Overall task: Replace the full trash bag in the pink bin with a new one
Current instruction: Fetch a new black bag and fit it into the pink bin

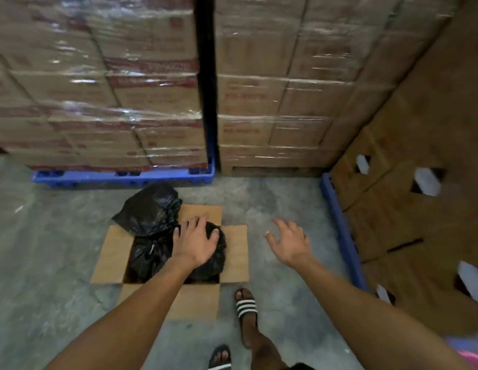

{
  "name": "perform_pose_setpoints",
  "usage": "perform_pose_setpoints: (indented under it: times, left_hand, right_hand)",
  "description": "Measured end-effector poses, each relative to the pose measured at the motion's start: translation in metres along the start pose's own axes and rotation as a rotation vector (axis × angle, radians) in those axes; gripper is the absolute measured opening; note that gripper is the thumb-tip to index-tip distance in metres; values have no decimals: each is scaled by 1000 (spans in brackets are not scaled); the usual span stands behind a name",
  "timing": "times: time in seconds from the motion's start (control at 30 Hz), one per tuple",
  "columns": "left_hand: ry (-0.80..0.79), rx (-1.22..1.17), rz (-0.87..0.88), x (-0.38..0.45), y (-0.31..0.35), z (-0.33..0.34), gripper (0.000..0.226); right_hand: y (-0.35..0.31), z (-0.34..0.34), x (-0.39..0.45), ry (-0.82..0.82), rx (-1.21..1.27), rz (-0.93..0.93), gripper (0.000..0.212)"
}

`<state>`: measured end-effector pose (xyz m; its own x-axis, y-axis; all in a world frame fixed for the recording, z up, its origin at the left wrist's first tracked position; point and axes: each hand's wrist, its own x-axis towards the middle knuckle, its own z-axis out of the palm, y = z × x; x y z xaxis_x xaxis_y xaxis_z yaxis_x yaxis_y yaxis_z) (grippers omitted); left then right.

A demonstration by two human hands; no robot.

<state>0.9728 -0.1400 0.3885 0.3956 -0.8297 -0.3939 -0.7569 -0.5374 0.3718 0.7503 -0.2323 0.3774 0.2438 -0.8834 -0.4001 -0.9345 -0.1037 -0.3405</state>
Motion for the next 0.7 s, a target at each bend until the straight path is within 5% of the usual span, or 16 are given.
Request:
perform_pose_setpoints:
  times: [0.33, 0.7]
  left_hand:
    - [-136, 251, 465, -102, 171, 71, 64]
    - [-264, 372, 789, -293, 379, 251, 62]
  right_hand:
    - [193, -55, -177, 222, 117, 337, 65]
    - [450, -61, -404, 408, 239, 610, 60]
